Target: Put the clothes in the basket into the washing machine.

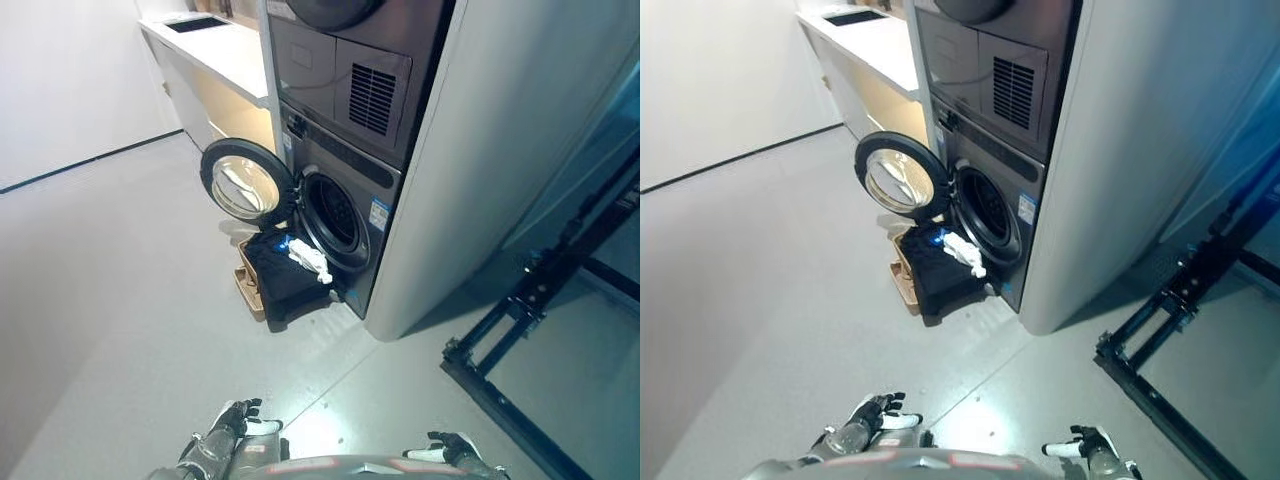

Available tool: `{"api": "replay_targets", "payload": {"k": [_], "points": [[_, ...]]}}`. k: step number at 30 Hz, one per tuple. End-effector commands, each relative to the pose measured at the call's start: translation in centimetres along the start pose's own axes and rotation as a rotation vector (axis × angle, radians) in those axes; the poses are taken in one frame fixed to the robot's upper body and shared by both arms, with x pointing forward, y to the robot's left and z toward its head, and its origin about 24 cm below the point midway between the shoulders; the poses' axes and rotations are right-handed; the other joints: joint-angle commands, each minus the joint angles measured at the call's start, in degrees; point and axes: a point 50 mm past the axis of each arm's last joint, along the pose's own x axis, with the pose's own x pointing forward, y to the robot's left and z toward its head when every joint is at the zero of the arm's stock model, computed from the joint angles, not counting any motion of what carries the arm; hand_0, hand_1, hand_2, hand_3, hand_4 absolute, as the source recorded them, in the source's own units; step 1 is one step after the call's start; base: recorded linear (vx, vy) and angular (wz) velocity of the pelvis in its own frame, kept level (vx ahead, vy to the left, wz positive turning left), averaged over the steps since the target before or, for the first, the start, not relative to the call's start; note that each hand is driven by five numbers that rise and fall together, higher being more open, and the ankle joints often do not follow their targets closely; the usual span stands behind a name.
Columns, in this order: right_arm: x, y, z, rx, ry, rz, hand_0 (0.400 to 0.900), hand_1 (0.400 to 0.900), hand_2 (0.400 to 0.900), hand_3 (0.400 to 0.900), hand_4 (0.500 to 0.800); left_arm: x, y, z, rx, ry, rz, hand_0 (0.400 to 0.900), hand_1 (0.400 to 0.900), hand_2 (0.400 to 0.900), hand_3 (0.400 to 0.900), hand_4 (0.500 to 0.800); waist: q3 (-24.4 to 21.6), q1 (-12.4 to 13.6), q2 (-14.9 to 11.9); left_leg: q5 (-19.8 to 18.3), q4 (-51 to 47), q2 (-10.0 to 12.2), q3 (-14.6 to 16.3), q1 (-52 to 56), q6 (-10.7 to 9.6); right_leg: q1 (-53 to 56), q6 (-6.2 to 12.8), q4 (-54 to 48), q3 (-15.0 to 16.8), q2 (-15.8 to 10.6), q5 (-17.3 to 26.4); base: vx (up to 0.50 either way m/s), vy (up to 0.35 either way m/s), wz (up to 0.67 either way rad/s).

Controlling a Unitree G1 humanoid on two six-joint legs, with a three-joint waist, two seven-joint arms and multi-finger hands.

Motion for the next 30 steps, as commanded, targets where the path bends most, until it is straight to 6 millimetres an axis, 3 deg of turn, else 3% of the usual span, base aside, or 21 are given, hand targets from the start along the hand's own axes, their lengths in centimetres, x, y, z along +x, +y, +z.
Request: {"api": "replay_targets", "payload": {"k": [1, 2, 4, 6, 9, 10, 11, 12, 14, 15, 16, 17, 18, 19, 20, 22, 23, 25, 26, 28, 30], "points": [[-0.3, -0.4, -1.5, 0.033, 0.021, -0.033, 0.9, 0.9, 0.9, 0.9, 0.8, -0.7, 0.8, -3.1, 0.056, 0.109, 0.023, 0.9, 0.9, 0.9, 0.9, 0.8, 1.1, 2.0, 0.5, 12.8, -21.7, 2.1, 3.3, 2.5, 1.7, 2.0, 7.16, 5.8, 6.3, 1.0, 1.4, 0.77, 0.04, -0.67], [-0.3, -0.2, -1.9, 0.023, 0.036, -0.03, 0.9, 0.9, 0.9, 0.9, 0.8, -0.7, 0.9, -3.4, 0.061, 0.125, 0.026, 0.9, 0.9, 0.9, 0.9, 0.8, 0.4, 3.0, 1.1, 14.1, -32.1, 3.4, 4.4, 1.9, 1.2, 5.9, 7.77, 4.6, 8.3, 1.2, -0.1, 0.39, 0.031, -0.39], [-0.4, -0.2, -2.1, 0.018, 0.044, -0.032, 0.9, 0.9, 0.9, 0.9, 0.8, -0.8, 0.7, -3.7, 0.059, 0.134, 0.021, 0.9, 0.9, 0.9, 0.9, 0.8, 0.1, 3.7, 0.7, 14.4, -36.5, 3.4, 4.7, 0.7, 1.0, 8.1, 8.13, 4.1, 9.7, 0.5, -1.0, 0.57, 0.069, -0.58], [-0.5, 0.1, -3.0, -0.004, 0.073, -0.018, 0.9, 0.9, 0.9, 0.9, 0.8, -1.2, 0.6, -4.8, 0.037, 0.17, 0.024, 0.9, 0.9, 0.9, 0.9, 0.8, -2.0, 4.3, 0.9, 16.5, -36.6, 4.5, 4.9, 2.4, 0.9, 12.0, 9.17, 4.1, 10.9, -1.1, -2.3, 0.62, 0.113, -0.68], [-0.6, 0.3, -3.1, 0.002, 0.076, -0.009, 0.9, 0.9, 0.9, 0.9, 0.8, -1.2, 0.5, -4.9, 0.042, 0.175, 0.015, 0.9, 0.9, 0.9, 0.9, 0.8, -3.5, 4.3, 0.0, 19.7, -36.5, 3.5, 4.8, 3.9, 0.8, 12.5, 10.7, 6.6, 10.3, -2.8, 0.3, 0.48, 0.141, -0.28], [-0.6, 0.6, -3.3, 0.012, 0.077, 0.004, 0.9, 0.9, 0.9, 0.9, 0.8, -1.2, 0.4, -5.0, 0.054, 0.178, 0.0, 0.9, 0.9, 0.9, 0.9, 0.8, -4.4, 4.4, -0.9, 19.9, -35.7, 2.5, 5.0, 5.1, 1.2, 12.3, 12.78, 9.7, 10.5, -4.0, 4.9, 0.42, 0.107, -0.22], [-0.7, 0.9, -3.4, 0.013, 0.074, 0.017, 0.9, 0.9, 0.9, 0.9, 0.8, -1.2, 0.4, -5.1, 0.067, 0.182, -0.015, 0.9, 0.9, 0.9, 0.9, 0.8, -4.4, 3.9, -1.6, 18.3, -35.6, 1.1, 5.5, 8.6, 2.1, 8.1, 16.51, 19.5, 8.8, -4.7, 14.8, 0.51, 0.167, -0.31], [-0.6, 0.9, -3.1, 0.014, 0.065, 0.016, 0.9, 0.9, 0.9, 0.9, 0.8, -1.1, 0.7, -4.8, 0.069, 0.172, -0.003, 0.9, 0.9, 0.9, 0.9, 0.8, -3.6, 3.7, -1.0, 17.7, -35.3, 1.3, 5.8, 10.3, 2.7, 4.8, 17.34, 25.3, 6.8, -5.4, 20.2, 0.41, 0.187, -0.16], [-0.6, 1.1, -2.7, 0.037, 0.046, 0.015, 0.9, 0.9, 0.9, 0.9, 0.8, -0.8, 1.5, -3.7, 0.075, 0.14, 0.02, 0.9, 0.9, 0.9, 0.9, 0.8, -2.1, 2.6, 0.5, 16.2, -35.3, 1.8, 5.6, 13.9, 3.6, 0.3, 16.4, 34.3, 4.9, -4.8, 24.2, 0.24, 0.19, 0.01], [-0.6, 1.1, -2.7, 0.038, 0.046, 0.016, 0.9, 0.9, 0.9, 0.9, 0.8, -0.8, 1.5, -3.7, 0.075, 0.14, 0.02, 0.9, 0.9, 0.9, 0.9, 0.8, -2.0, 2.5, 0.3, 16.2, -35.3, 1.6, 5.6, 14.1, 3.6, 0.4, 16.38, 34.7, 4.8, -5.0, 23.9, 0.21, 0.183, 0.04], [-0.5, 1.0, -2.3, 0.053, 0.032, 0.011, 0.9, 0.9, 0.9, 0.9, 0.8, -0.7, 1.7, -3.2, 0.086, 0.126, 0.024, 0.9, 0.9, 0.9, 0.9, 0.8, -1.1, 1.8, 1.1, 15.4, -35.4, 1.9, 5.3, 15.9, 4.2, -3.9, 15.12, 39.8, 3.7, -4.6, 23.9, 0.28, 0.228, 0.03], [-0.6, 1.1, -2.3, 0.068, 0.036, 0.008, 0.9, 0.9, 0.9, 0.9, 0.8, -0.6, 2.5, -2.9, 0.083, 0.123, 0.053, 0.9, 0.9, 0.9, 0.9, 0.8, 0.2, 0.6, 2.1, 13.6, -35.5, 2.1, 4.9, 19.4, 4.9, -10.9, 13.04, 44.2, 0.0, -6.2, 18.6, 0.28, 0.231, 0.0], [-0.5, 1.1, -2.3, 0.068, 0.036, 0.008, 0.9, 0.9, 0.9, 0.9, 0.8, -0.6, 2.5, -2.9, 0.083, 0.123, 0.053, 0.9, 0.9, 0.9, 0.9, 0.8, 0.1, 0.6, 2.2, 13.6, -35.5, 2.2, 4.9, 19.2, 4.9, -11.1, 13.01, 44.1, 0.0, -6.0, 18.7, 0.39, 0.209, 0.09], [-0.6, 1.2, -2.8, 0.078, 0.052, 0.004, 0.9, 0.9, 0.9, 0.9, 0.8, -0.5, 3.0, -2.5, 0.099, 0.116, 0.071, 0.9, 0.9, 0.9, 0.9, 0.8, 0.6, -0.6, 2.3, 11.9, -35.8, 1.6, 4.3, 22.2, 4.9, -15.0, 11.5, 40.0, -3.7, -9.9, 13.9, 0.32, 0.075, 0.15], [-0.7, 1.2, -3.1, 0.08, 0.064, -0.001, 0.9, 0.9, 0.9, 0.9, 0.8, -0.4, 3.1, -2.2, 0.12, 0.109, 0.077, 0.9, 0.9, 0.9, 0.9, 0.8, 0.7, -1.3, 2.2, 10.9, -36.0, 1.1, 4.0, 23.6, 4.7, -15.4, 11.52, 34.3, -5.8, -11.9, 12.4, 0.43, 0.069, 0.18], [-0.8, 1.1, -3.6, 0.087, 0.082, -0.006, 0.9, 0.9, 0.9, 0.9, 0.8, -0.4, 3.2, -2.2, 0.152, 0.119, 0.081, 0.9, 0.9, 0.9, 0.9, 0.8, 0.2, -2.2, 1.6, 8.9, -36.4, 0.4, 4.3, 25.5, 4.1, -16.0, 12.53, 24.0, -8.6, -12.7, 12.2, 0.28, -0.015, 0.1], [-0.8, 1.2, -3.6, 0.087, 0.083, -0.006, 0.9, 0.9, 0.9, 0.9, 0.8, -0.4, 3.2, -2.2, 0.152, 0.119, 0.081, 0.9, 0.9, 0.9, 0.9, 0.8, 0.4, -2.3, 1.7, 8.7, -36.3, 0.5, 4.2, 25.9, 4.1, -15.5, 12.55, 23.9, -8.8, -12.7, 12.0, 0.27, -0.028, 0.18], [-0.9, 1.1, -4.1, 0.095, 0.11, -0.011, 0.9, 0.9, 0.9, 0.9, 0.8, -0.5, 3.4, -2.7, 0.206, 0.162, 0.088, 0.9, 0.9, 0.9, 0.9, 0.8, 0.0, -3.4, 0.4, 6.3, -36.6, -1.0, 3.6, 28.9, 3.6, -14.7, 13.78, 13.6, -10.4, -12.5, 12.6, 0.39, -0.069, 0.37], [-1.0, 1.2, -4.9, 0.11, 0.156, -0.012, 0.9, 0.9, 0.9, 0.9, 0.8, -0.7, 3.4, -3.4, 0.221, 0.203, 0.093, 0.9, 0.9, 0.9, 0.9, 0.8, -0.3, -3.8, -1.1, 4.7, -36.0, -2.3, 2.4, 30.2, 3.3, -9.2, 14.28, 4.8, -7.5, -11.7, 11.7, 0.34, -0.079, 0.42], [-1.2, 1.2, -5.7, 0.104, 0.193, -0.015, 0.9, 0.9, 0.9, 0.9, 0.8, -0.8, 4.1, -3.7, 0.192, 0.218, 0.128, 0.9, 0.9, 0.9, 0.9, 0.8, -0.7, -2.6, -1.4, 4.5, -36.0, -1.8, 3.5, 30.5, 3.0, -8.5, 14.39, 3.5, -7.3, -12.2, 12.0, 0.23, -0.07, 0.19], [-1.3, 0.8, -6.2, 0.116, 0.225, -0.03, 0.9, 0.9, 0.9, 0.9, 0.8, -1.0, 4.9, -4.2, 0.211, 0.266, 0.16, 0.9, 0.9, 0.9, 0.9, 0.8, -1.5, -1.9, -1.5, 5.2, -36.7, -0.9, 2.9, 30.6, 2.8, -8.3, 13.75, 4.8, -7.7, -11.1, 10.5, 0.19, -0.05, 0.14]]}}
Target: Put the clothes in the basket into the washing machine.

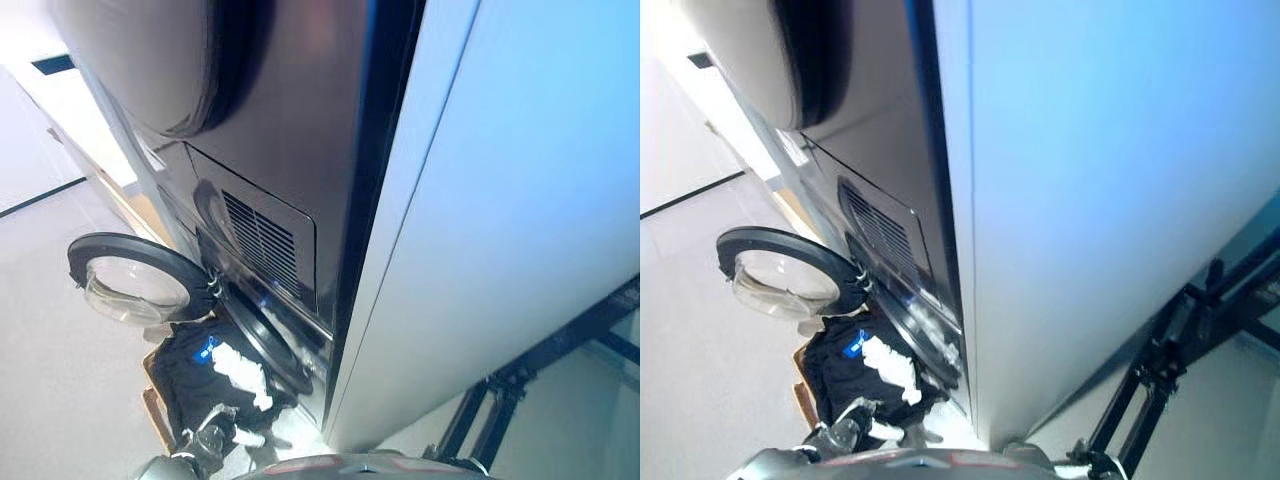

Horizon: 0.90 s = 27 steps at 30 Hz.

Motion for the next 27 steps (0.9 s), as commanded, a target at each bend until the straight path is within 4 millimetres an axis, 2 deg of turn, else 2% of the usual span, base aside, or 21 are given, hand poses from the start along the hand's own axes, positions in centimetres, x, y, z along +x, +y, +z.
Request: {"api": "replay_targets", "payload": {"k": [1, 2, 5, 7, 9, 13, 17, 21, 22, 23, 25, 26, 27], "points": [[-0.1, -0.2, -1.0, 0.032, 0.059, -0.033, 0.9, 0.9, 0.9, 0.9, 0.8, -0.2, 3.5, -2.0, 0.033, 0.103, 0.129, 0.9, 0.9, 0.9, 0.9, 0.8, -1.7, 0.9, -2.0, 2.5, -4.4, -5.0, -0.5, -2.0, 3.0, -7.8, 2.4, -3.5, 1.3, -1.5, 12.4, 0.13, -0.041, 0.46], [0.0, -1.4, -1.1, 0.063, 0.08, -0.064, 0.9, 0.9, 0.9, 0.9, 0.8, -0.1, 4.3, -1.5, 0.076, 0.097, 0.138, 0.9, 0.9, 0.9, 0.9, 0.8, -2.3, 0.8, -2.2, 2.3, -4.5, -4.6, -1.1, -2.7, 2.5, -6.9, 2.29, -4.6, -0.4, -1.3, 11.2, 0.09, -0.039, 0.43], [-0.1, -1.7, -1.7, 0.079, 0.103, -0.073, 0.9, 0.9, 0.9, 0.9, 0.8, -0.1, 5.2, -1.2, 0.089, 0.095, 0.151, 0.9, 0.9, 0.9, 0.9, 0.8, -2.8, 0.4, -2.6, 2.4, -4.5, -3.7, -2.1, -3.3, 1.7, -5.9, 2.1, -5.1, -2.3, -1.1, 10.4, 0.12, -0.074, 0.69], [-0.3, -1.8, -2.6, 0.104, 0.135, -0.074, 0.9, 0.9, 0.9, 0.9, 0.8, -0.2, 5.9, -1.5, 0.147, 0.118, 0.153, 0.9, 0.9, 0.9, 0.9, 0.8, -4.0, -0.1, -3.5, 1.9, -4.5, -2.2, -2.0, -3.5, 0.6, -4.3, 2.02, -6.1, -5.6, -1.2, 9.2, 0.17, -0.107, 0.76], [-0.2, -1.8, -2.1, 0.113, 0.128, -0.071, 0.9, 0.9, 0.9, 0.9, 0.8, -0.2, 5.9, -1.3, 0.155, 0.115, 0.152, 0.9, 0.9, 0.9, 0.9, 0.8, -4.4, -0.1, -3.9, 1.8, -4.5, -1.7, -2.5, -3.3, 0.3, -3.6, 2.2, -6.2, -6.9, -1.1, 8.8, 0.12, -0.047, 0.33], [-0.2, -1.3, -2.0, 0.113, 0.123, -0.058, 0.9, 0.9, 0.9, 0.9, 0.8, -0.2, 5.9, -1.5, 0.145, 0.121, 0.155, 0.9, 0.9, 0.9, 0.9, 0.8, -4.9, -0.2, -4.3, 1.5, -4.5, -1.1, -2.6, -3.0, -0.1, -3.2, 2.29, -5.8, -7.5, -1.0, 8.0, 0.09, -0.037, 0.12], [-0.1, -0.9, -1.6, 0.092, 0.106, -0.057, 0.9, 0.9, 0.9, 0.9, 0.8, -0.1, 6.2, -0.4, 0.273, 0.09, 0.168, 0.9, 0.9, 0.9, 0.9, 0.8, -4.8, -0.5, -4.5, 1.0, -4.5, -0.1, -1.7, -2.9, -0.6, -3.7, 2.32, -5.3, -7.4, -0.7, 7.4, 0.06, -0.031, -0.06], [0.1, -1.5, -0.2, 0.081, 0.061, -0.081, 0.9, 0.9, 0.9, 0.9, 0.8, -0.1, 8.0, 1.9, 0.417, 0.042, 0.227, 0.9, 0.9, 0.9, 0.9, 0.8, -2.2, -1.5, -3.8, 1.4, -4.5, 1.0, -0.7, -4.5, -0.3, -8.7, 1.78, -0.5, -7.4, -0.5, 6.3, -0.07, -0.004, -0.04], [0.1, -1.5, -0.1, 0.081, 0.061, -0.081, 0.9, 0.9, 0.9, 0.9, 0.8, -0.1, 8.1, 1.9, 0.417, 0.042, 0.228, 0.9, 0.9, 0.9, 0.9, 0.8, -2.2, -1.5, -3.9, 1.4, -4.5, 0.9, -0.6, -4.6, -0.3, -8.9, 1.78, -0.3, -7.3, -0.5, 6.2, -0.26, 0.031, -0.11], [0.2, -2.0, 1.4, 0.092, 0.017, -0.106, 0.9, 0.9, 0.9, 0.9, 0.8, -0.3, 9.6, 4.2, 0.48, -0.009, 0.292, 0.9, 0.9, 0.9, 0.9, 0.8, 0.3, -2.0, -3.5, 2.4, -3.8, 1.4, 0.2, -7.6, 0.1, -13.2, 1.4, 3.2, -7.0, -0.5, 5.8, -0.31, 0.029, -0.12], [0.3, -2.5, 2.6, 0.098, -0.017, -0.132, 0.9, 0.9, 0.9, 0.9, 0.8, -0.7, 11.4, 6.8, 0.582, -0.06, 0.37, 0.9, 0.9, 0.9, 0.9, 0.8, 2.9, -2.5, -3.8, 2.2, 0.7, 0.9, 0.6, -13.5, 0.5, -18.5, 1.01, 6.6, -6.7, -0.5, 5.9, -0.45, 0.039, -0.16], [0.3, -2.9, 3.5, 0.111, -0.045, -0.152, 0.9, 0.9, 0.9, 0.9, 0.8, -1.3, 13.0, 8.6, 0.616, -0.095, 0.431, 0.9, 0.9, 0.9, 0.9, 0.8, 4.6, -2.7, -4.2, 1.8, 4.7, 0.5, 0.6, -18.6, 0.7, -22.4, 0.7, 8.8, -6.1, -0.8, 5.6, -0.33, 0.029, -0.1], [0.3, -2.9, 3.5, 0.111, -0.046, -0.151, 0.9, 0.9, 0.9, 0.9, 0.8, -1.3, 13.0, 8.7, 0.616, -0.095, 0.432, 0.9, 0.9, 0.9, 0.9, 0.8, 4.3, -2.8, -4.2, 1.9, 4.7, 0.5, 0.6, -18.9, 0.7, -22.6, 0.69, 8.6, -6.2, -0.7, 5.8, -0.34, 0.013, -0.03]]}}
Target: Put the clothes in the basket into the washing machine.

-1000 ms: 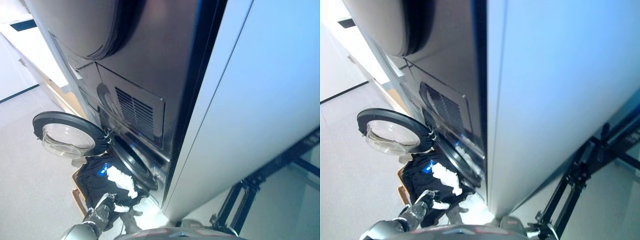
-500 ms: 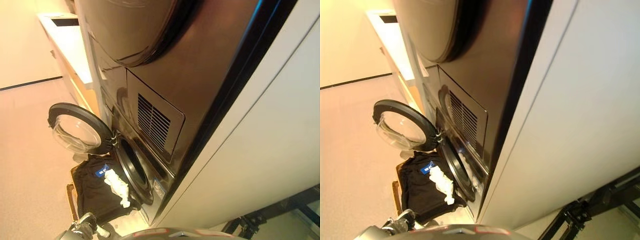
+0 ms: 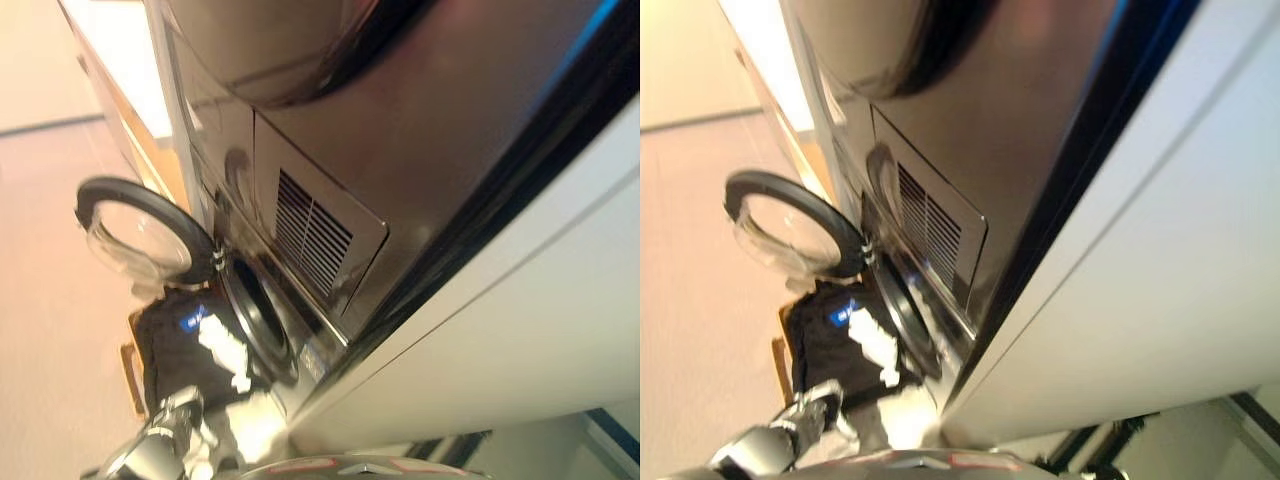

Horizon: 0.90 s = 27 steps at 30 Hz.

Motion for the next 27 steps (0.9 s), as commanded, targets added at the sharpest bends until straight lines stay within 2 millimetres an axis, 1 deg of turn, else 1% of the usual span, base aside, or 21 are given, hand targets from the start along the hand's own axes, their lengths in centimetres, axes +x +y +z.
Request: {"api": "replay_targets", "payload": {"k": [1, 2, 3, 4, 7, 9, 12, 13, 18, 22, 27], "points": [[0.2, -2.4, 2.3, 0.044, -0.066, -0.121, 0.9, 0.9, 0.9, 0.9, 0.8, 0.2, 7.0, 1.9, 0.134, -0.042, 0.235, 0.9, 0.9, 0.9, 0.9, 0.8, 5.2, -0.8, 2.9, 0.4, 0.7, -0.6, 4.1, -4.2, 1.8, -12.3, 1.54, 4.8, 1.8, 1.4, 6.0, -0.29, -0.005, 0.07], [0.2, -2.7, 2.9, 0.057, -0.085, -0.133, 0.9, 0.9, 0.9, 0.9, 0.8, 0.0, 8.7, 2.4, 0.155, -0.049, 0.276, 0.9, 0.9, 0.9, 0.9, 0.8, 6.2, -1.1, 2.7, 0.3, 4.2, -0.9, 3.8, -8.7, 1.8, -15.2, 1.31, 5.7, 1.9, 1.0, 6.2, -0.39, 0.0, 0.07], [0.2, -2.8, 3.3, 0.068, -0.1, -0.142, 0.9, 0.9, 0.9, 0.9, 0.8, -0.1, 9.9, 2.8, 0.158, -0.06, 0.306, 0.9, 0.9, 0.9, 0.9, 0.8, 6.8, -1.4, 2.7, -0.1, 7.2, -1.2, 3.3, -12.9, 1.9, -17.7, 1.25, 6.7, 2.2, 0.5, 6.2, -0.34, 0.006, 0.1], [0.2, -3.2, 3.4, 0.079, -0.107, -0.154, 0.9, 0.9, 0.9, 0.9, 0.8, -0.4, 11.6, 2.9, 0.189, -0.058, 0.351, 0.9, 0.9, 0.9, 0.9, 0.8, 7.0, -2.0, 2.8, -0.3, 9.8, -1.3, 2.7, -17.1, 2.0, -20.5, 1.08, 7.9, 2.5, 0.2, 6.4, -0.26, 0.018, 0.11], [0.2, -4.1, 4.0, 0.112, -0.132, -0.188, 0.9, 0.9, 0.9, 0.9, 0.8, -1.0, 14.6, 3.8, 0.222, -0.076, 0.437, 0.9, 0.9, 0.9, 0.9, 0.8, 6.5, -3.0, 3.9, -0.7, 13.9, -1.2, 1.3, -25.4, 1.9, -26.2, 0.99, 10.0, 2.7, -1.0, 6.6, -0.16, 0.024, 0.14], [0.1, -4.4, 4.3, 0.123, -0.148, -0.204, 0.9, 0.9, 0.9, 0.9, 0.8, -1.4, 16.0, 4.0, 0.229, -0.078, 0.476, 0.9, 0.9, 0.9, 0.9, 0.8, 6.4, -3.5, 4.2, -1.0, 15.5, -0.7, 1.4, -28.8, 1.7, -29.2, 0.89, 11.6, 2.7, -1.6, 6.5, -0.1, 0.037, 0.0], [0.1, -4.6, 4.7, 0.127, -0.165, -0.215, 0.9, 0.9, 0.9, 0.9, 0.8, -1.9, 17.7, 4.3, 0.251, -0.081, 0.527, 0.9, 0.9, 0.9, 0.9, 0.8, 6.4, -4.0, 4.4, -2.1, 18.9, -0.3, 1.9, -33.4, 1.7, -33.2, 0.64, 13.6, 3.1, -2.0, 6.4, -0.04, 0.043, -0.11], [0.1, -4.7, 5.0, 0.131, -0.174, -0.222, 0.9, 0.9, 0.9, 0.9, 0.8, -2.1, 18.2, 4.3, 0.264, -0.08, 0.543, 0.9, 0.9, 0.9, 0.9, 0.8, 6.4, -4.1, 4.5, -4.4, 20.8, -0.1, 2.0, -34.3, 1.5, -34.0, 1.0, 15.2, 3.7, -2.0, 4.4, 0.04, 0.033, -0.1], [0.0, -5.3, 6.0, 0.163, -0.207, -0.251, 0.9, 0.9, 0.9, 0.9, 0.8, -3.0, 20.6, 4.3, 0.368, -0.066, 0.628, 0.9, 0.9, 0.9, 0.9, 0.8, 6.0, -4.9, 4.7, -6.5, 25.7, 0.4, 2.8, -40.4, 1.9, -39.6, 0.78, 18.5, 4.7, -2.2, 3.7, 0.0, 0.049, -0.12], [-0.1, -4.7, 5.9, 0.185, -0.219, -0.256, 0.9, 0.9, 0.9, 0.9, 0.8, -4.0, 22.7, 3.5, 0.422, -0.022, 0.727, 0.9, 0.9, 0.9, 0.9, 0.8, 5.8, -5.6, 5.0, -7.9, 29.0, 0.9, 3.7, -44.6, 2.3, -43.5, 0.45, 20.3, 5.2, -2.2, 3.4, 0.0, 0.066, -0.15], [-0.1, -4.2, 5.5, 0.22, -0.224, -0.268, 0.9, 0.9, 0.9, 0.9, 0.8, -5.2, 25.0, 3.0, 0.442, 0.01, 0.841, 0.9, 0.9, 0.9, 0.9, 0.8, 5.6, -5.6, 5.2, -8.8, 29.9, 0.7, 4.5, -46.7, 2.8, -45.9, 0.35, 20.4, 5.8, -1.9, 3.3, 0.04, 0.053, -0.13]]}}
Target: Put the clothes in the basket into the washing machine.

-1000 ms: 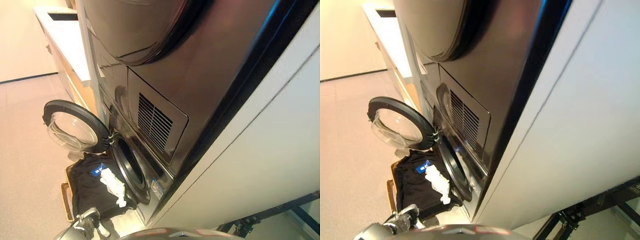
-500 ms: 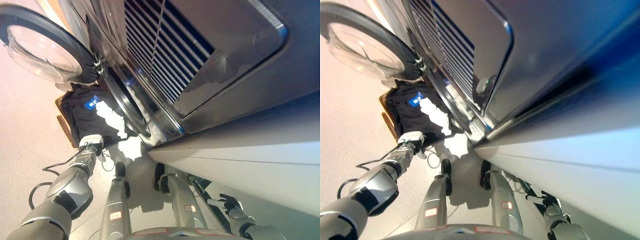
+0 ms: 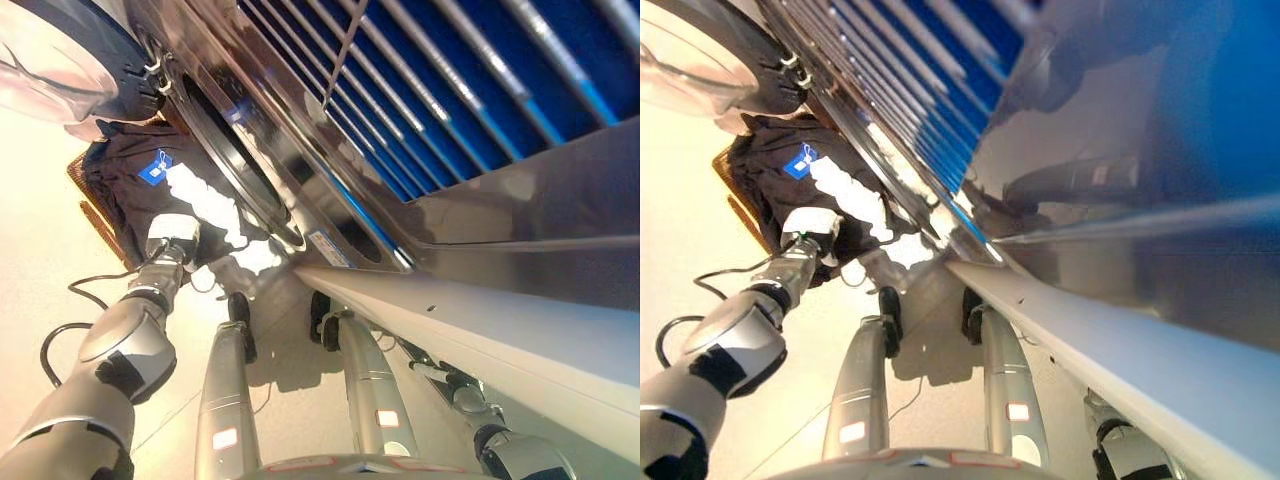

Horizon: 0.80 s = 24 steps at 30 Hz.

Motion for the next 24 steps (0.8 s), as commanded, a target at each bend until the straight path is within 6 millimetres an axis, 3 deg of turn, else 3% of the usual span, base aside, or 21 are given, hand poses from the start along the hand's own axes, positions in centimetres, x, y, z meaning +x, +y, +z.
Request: {"api": "replay_targets", "payload": {"k": [1, 6, 11, 12, 13, 15, 18, 24], "points": [[-0.7, -3.5, -4.6, -0.009, 0.114, -0.15, 0.9, 0.9, 0.9, 0.9, 0.8, 0.4, 2.5, -2.5, 0.097, 0.081, 0.124, 0.9, 0.9, 0.9, 0.9, 0.8, -1.5, -0.9, 2.5, -0.4, -6.1, 0.4, 1.3, 2.9, -0.6, -0.9, 0.44, -2.9, 0.1, 1.0, 7.2, 0.03, 0.051, -0.11], [-0.6, -3.2, -3.7, 0.027, 0.082, -0.163, 0.9, 0.9, 0.9, 0.9, 0.8, 0.7, 5.5, -3.4, 0.101, 0.118, 0.25, 0.9, 0.9, 0.9, 0.9, 0.8, -0.8, -1.0, 2.5, -1.4, -4.0, 0.2, 1.8, -0.2, -0.2, -3.9, 0.18, -2.1, 0.4, 1.5, 7.1, 0.01, 0.041, -0.09], [-0.5, -2.5, -2.8, 0.078, 0.041, -0.173, 0.9, 0.9, 0.9, 0.9, 0.8, 0.8, 10.6, -5.1, 0.088, 0.177, 0.447, 0.9, 0.9, 0.9, 0.9, 0.8, 0.1, -1.5, 2.5, -2.7, 0.0, -0.2, 2.2, -6.1, 0.6, -9.5, 0.04, 0.6, 0.9, 1.8, 7.1, -0.01, 0.036, -0.08], [-0.5, -2.5, -2.8, 0.078, 0.041, -0.173, 0.9, 0.9, 0.9, 0.9, 0.8, 0.8, 10.6, -5.2, 0.088, 0.177, 0.448, 0.9, 0.9, 0.9, 0.9, 0.8, 0.1, -1.5, 2.5, -2.8, 0.1, -0.2, 2.2, -6.3, 0.6, -9.6, 0.04, 0.6, 0.9, 1.8, 7.0, -0.01, 0.03, -0.1], [-0.5, -2.3, -2.7, 0.094, 0.027, -0.173, 0.9, 0.9, 0.9, 0.9, 0.8, 0.7, 12.1, -5.6, 0.098, 0.192, 0.506, 0.9, 0.9, 0.9, 0.9, 0.8, 0.3, -1.7, 2.5, -3.1, 1.5, -0.1, 2.2, -8.4, 0.8, -11.5, 0.07, 1.3, 1.1, 1.7, 7.2, -0.01, 0.018, -0.07], [-0.6, -2.3, -2.8, 0.105, 0.027, -0.175, 0.9, 0.9, 0.9, 0.9, 0.8, 0.6, 12.7, -5.9, 0.085, 0.204, 0.54, 0.9, 0.9, 0.9, 0.9, 0.8, 0.0, -1.7, 2.4, -3.4, 2.0, 0.0, 2.4, -9.4, 0.8, -12.4, 0.02, 1.5, 1.0, 1.6, 7.1, 0.0, 0.017, -0.09], [-0.8, -1.6, -2.6, 0.135, 0.0, -0.162, 0.9, 0.9, 0.9, 0.9, 0.8, 0.2, 15.3, -6.5, 0.103, 0.223, 0.647, 0.9, 0.9, 0.9, 0.9, 0.8, 0.1, -2.0, 2.3, -4.2, 4.1, 0.0, 2.7, -12.3, 1.3, -15.2, -0.12, 2.7, 1.2, 2.1, 6.8, 0.01, 0.006, -0.1], [-0.9, -1.6, -2.6, 0.167, -0.033, -0.168, 0.9, 0.9, 0.9, 0.9, 0.8, 0.2, 15.4, -6.0, 0.102, 0.223, 0.684, 0.9, 0.9, 0.9, 0.9, 0.8, 0.2, -2.9, 1.9, -5.2, 7.7, -0.1, 2.4, -16.1, 1.9, -19.1, -0.54, 5.3, 1.5, 2.5, 5.8, -0.01, 0.003, -0.07]]}}
